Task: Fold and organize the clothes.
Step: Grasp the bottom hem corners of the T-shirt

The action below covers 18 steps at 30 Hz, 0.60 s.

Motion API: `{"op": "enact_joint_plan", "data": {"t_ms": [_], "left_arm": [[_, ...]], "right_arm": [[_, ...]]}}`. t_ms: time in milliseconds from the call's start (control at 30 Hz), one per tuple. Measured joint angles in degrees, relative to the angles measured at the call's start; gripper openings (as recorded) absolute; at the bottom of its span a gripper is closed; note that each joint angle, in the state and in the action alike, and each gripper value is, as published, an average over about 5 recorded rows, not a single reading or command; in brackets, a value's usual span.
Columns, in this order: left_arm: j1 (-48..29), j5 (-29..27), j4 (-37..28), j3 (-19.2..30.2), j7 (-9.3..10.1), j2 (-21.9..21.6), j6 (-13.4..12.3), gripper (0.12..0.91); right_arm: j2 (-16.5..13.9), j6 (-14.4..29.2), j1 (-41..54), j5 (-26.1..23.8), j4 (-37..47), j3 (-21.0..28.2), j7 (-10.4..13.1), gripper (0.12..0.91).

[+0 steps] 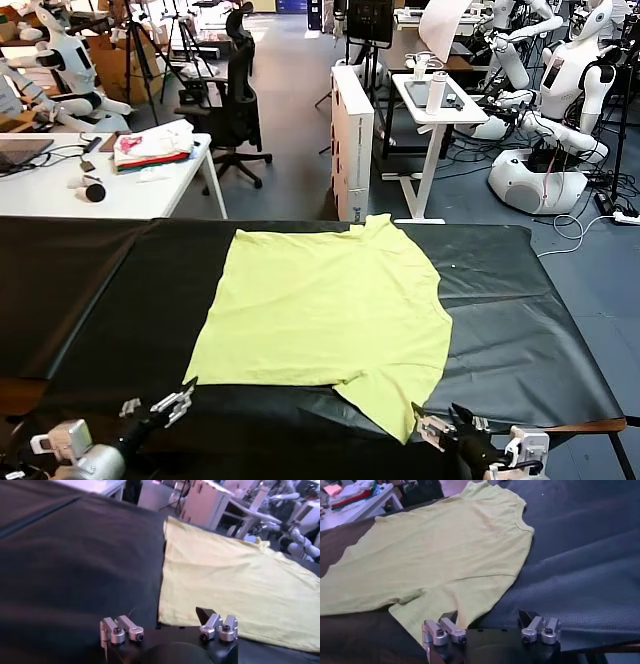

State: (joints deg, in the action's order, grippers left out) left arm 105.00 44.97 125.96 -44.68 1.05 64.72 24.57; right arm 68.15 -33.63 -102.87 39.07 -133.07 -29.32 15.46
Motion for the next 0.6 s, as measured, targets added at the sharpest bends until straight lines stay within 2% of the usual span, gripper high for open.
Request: {"op": "enact_joint_plan", "data": {"t_ms": [400,467,600], "left_arm": [[-1.1,-1.4,-1.7,1.4,0.28,0.8,-1.0,0.907],[-1.3,-1.4,-2.1,1.6,0.32,0.8,-1.2,0.907],[-1.7,-1.4,-2.7,1.9,0.34,0.8,-1.5,0.907]], "right_arm": [[0.0,1.1,-1.0,-0.7,-1.0,-0.4,-0.4,0.902],[0.0,1.7,-1.8,-1.0,-1.8,-0.9,-0.3,0.878],[-0.3,2.7,-4.4,-1.6,-3.8,-2.0,0.0,0.738]]}}
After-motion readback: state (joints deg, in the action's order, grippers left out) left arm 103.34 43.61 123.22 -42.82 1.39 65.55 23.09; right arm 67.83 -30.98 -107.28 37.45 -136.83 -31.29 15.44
